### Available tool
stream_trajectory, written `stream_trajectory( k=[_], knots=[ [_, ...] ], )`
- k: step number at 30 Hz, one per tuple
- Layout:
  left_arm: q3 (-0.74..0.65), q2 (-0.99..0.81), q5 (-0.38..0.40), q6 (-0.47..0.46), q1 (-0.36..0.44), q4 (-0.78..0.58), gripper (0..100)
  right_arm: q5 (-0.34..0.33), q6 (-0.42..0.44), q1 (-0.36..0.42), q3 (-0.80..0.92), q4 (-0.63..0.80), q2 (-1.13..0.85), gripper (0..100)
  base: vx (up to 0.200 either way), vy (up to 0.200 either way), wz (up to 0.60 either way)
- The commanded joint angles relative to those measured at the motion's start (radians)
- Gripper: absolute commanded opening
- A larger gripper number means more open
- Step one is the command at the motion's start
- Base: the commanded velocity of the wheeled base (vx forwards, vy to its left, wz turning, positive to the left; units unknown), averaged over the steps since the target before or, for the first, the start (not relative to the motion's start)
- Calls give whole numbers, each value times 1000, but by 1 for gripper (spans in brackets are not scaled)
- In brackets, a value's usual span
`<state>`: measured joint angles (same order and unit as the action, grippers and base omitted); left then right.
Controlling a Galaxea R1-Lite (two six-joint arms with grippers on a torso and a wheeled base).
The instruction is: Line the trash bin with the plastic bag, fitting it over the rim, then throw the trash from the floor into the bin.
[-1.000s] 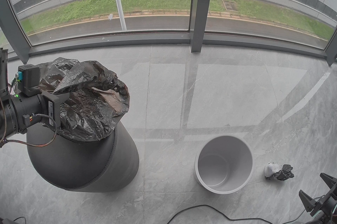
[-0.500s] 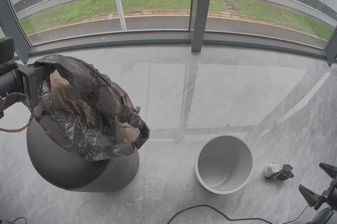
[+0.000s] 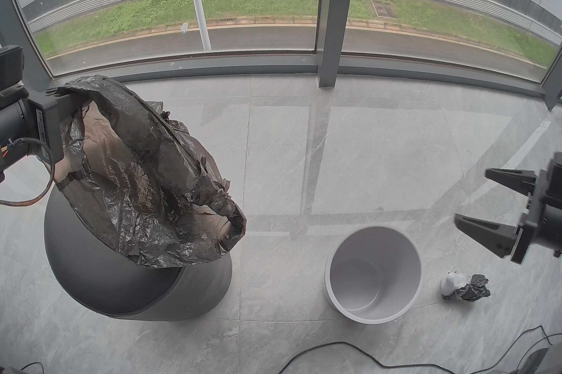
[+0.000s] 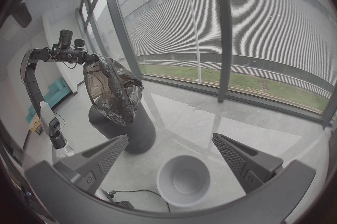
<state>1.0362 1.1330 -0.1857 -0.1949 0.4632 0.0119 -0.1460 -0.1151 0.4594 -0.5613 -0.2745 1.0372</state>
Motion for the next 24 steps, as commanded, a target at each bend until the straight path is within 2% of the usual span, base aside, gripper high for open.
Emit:
stream_trajectory(
  k=[1, 7, 9, 13, 17, 20, 24],
  knots=[
    [27, 62, 3, -11, 2, 57, 0, -86, -49, 292, -385, -282, 784, 100, 0, 0, 0],
    [42, 62, 2, -11, 9, 59, 0, -87, -52, 259, -641, -368, 1018, 100, 0, 0, 0],
    [51, 65, 2, -11, 9, 59, 0, -89, -52, 240, -674, -371, 1054, 100, 0, 0, 0],
    [53, 65, 3, -11, 9, 60, 0, -92, -54, 242, -638, -376, 1063, 100, 0, 0, 0],
    [56, 64, 3, -11, 9, 60, 0, -118, -52, 246, -615, -419, 1070, 100, 0, 0, 0],
    [62, 64, 3, -11, 9, 59, 0, -164, -47, 246, -609, -460, 1074, 100, 0, 0, 0],
    [61, 64, 5, -11, 9, 59, 0, -169, -49, 248, -577, -466, 1067, 100, 0, 0, 0]
  ],
)
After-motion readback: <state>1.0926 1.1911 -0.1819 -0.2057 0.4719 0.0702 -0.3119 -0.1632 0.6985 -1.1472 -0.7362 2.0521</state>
